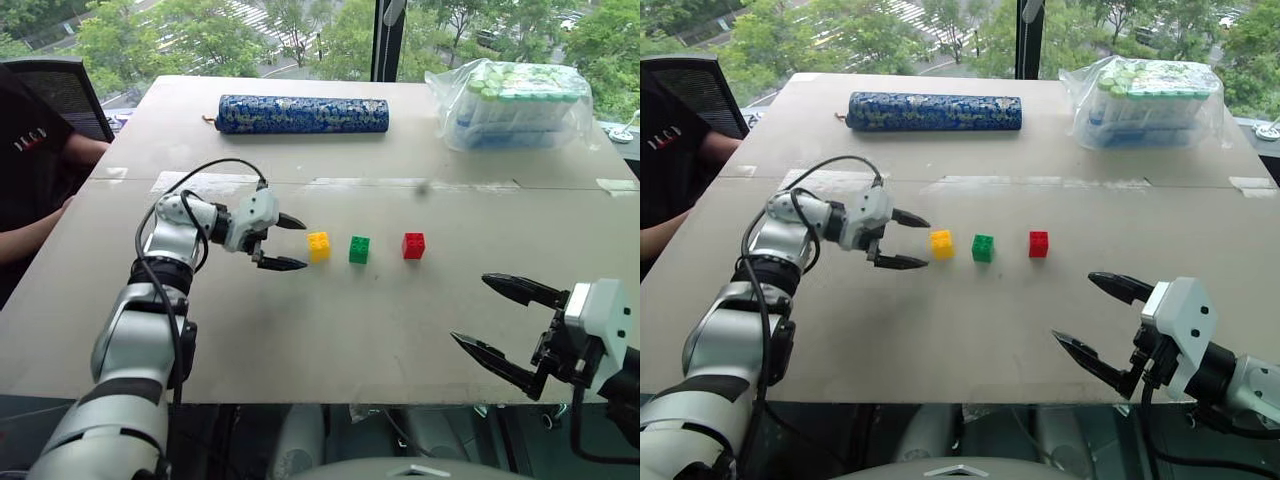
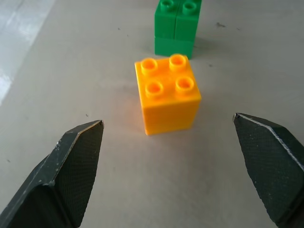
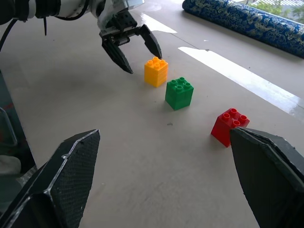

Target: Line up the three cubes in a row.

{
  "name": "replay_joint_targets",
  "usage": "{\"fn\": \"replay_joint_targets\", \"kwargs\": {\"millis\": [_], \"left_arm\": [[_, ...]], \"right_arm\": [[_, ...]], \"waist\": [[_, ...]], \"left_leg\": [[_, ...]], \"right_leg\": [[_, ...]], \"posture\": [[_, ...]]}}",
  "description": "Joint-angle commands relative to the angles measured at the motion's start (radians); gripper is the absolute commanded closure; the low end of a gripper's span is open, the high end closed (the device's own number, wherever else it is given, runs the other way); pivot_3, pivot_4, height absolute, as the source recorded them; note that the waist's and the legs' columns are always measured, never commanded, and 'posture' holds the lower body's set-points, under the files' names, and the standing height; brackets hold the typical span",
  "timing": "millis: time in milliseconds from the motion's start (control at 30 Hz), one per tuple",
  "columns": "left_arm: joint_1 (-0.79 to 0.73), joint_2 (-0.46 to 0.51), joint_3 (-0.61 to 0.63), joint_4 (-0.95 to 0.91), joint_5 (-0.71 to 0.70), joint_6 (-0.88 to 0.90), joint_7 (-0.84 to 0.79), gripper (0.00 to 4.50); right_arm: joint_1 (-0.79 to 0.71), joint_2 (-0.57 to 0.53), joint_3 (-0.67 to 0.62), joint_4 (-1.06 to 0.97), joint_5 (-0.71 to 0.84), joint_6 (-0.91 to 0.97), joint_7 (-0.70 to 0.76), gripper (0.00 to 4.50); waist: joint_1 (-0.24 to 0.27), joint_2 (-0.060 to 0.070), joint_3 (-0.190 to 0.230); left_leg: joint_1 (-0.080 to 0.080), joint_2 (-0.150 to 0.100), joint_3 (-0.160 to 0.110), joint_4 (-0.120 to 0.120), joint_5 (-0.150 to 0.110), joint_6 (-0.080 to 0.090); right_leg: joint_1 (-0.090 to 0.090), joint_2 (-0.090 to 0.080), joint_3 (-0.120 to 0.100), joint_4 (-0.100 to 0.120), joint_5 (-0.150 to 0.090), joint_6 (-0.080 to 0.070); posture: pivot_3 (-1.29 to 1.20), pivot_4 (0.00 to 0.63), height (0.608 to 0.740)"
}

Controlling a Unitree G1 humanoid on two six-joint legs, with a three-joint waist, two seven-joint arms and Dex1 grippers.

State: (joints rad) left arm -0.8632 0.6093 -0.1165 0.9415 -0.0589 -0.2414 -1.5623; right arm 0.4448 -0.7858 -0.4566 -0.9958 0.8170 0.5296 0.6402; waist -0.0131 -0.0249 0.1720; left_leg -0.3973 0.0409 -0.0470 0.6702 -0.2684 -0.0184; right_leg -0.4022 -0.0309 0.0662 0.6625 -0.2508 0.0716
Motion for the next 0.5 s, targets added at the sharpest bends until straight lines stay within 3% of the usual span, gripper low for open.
{"fn": "replay_joint_targets", "kwargs": {"millis": [33, 233, 333, 500], "left_arm": [[0.01, -0.014, 0.013, -0.113, -0.031, 0.065, 0.018, 0.03], [-0.024, -0.05, -0.018, -0.107, 0.006, 0.107, 0.052, 0.03], [-0.037, -0.063, -0.046, -0.085, 0.029, 0.068, 0.04, 0.81], [-0.07, -0.084, -0.052, -0.036, 0.043, 0.039, 0.053, 3.12]], "right_arm": [[-0.023, -0.004, -0.006, -0.001, 0.002, -0.019, 0.004, 0.0], [-0.019, -0.003, -0.022, -0.009, -0.004, -0.014, 0.006, 0.0], [-0.001, 0.004, -0.031, -0.026, -0.008, -0.015, -0.006, 0.0], [0.026, 0.013, -0.04, -0.048, -0.01, -0.019, -0.026, 0.0]], "waist": [[0.005, 0.0, 0.0], [0.001, 0.0, 0.0], [0.0, 0.0, 0.0], [0.0, 0.0, 0.0]], "left_leg": [[0.0, 0.0, 0.0, 0.0, 0.0, 0.0], [0.0, 0.0, -0.001, 0.001, 0.0, 0.0], [0.0, 0.0, -0.001, 0.001, 0.0, 0.0], [0.0, 0.0, -0.001, 0.001, 0.0, 0.0]], "right_leg": [[0.0, 0.0, 0.0, 0.0, 0.0, 0.0], [0.001, 0.0, 0.0, 0.0, 0.0, 0.0], [0.001, 0.001, 0.0, 0.0, 0.0, 0.0], [0.0, 0.001, 0.0, 0.0, 0.0, 0.0]], "posture": [[0.0, 0.15, 0.74], [0.0, 0.15, 0.74], [0.0, 0.15, 0.74], [0.0, 0.15, 0.74]]}}
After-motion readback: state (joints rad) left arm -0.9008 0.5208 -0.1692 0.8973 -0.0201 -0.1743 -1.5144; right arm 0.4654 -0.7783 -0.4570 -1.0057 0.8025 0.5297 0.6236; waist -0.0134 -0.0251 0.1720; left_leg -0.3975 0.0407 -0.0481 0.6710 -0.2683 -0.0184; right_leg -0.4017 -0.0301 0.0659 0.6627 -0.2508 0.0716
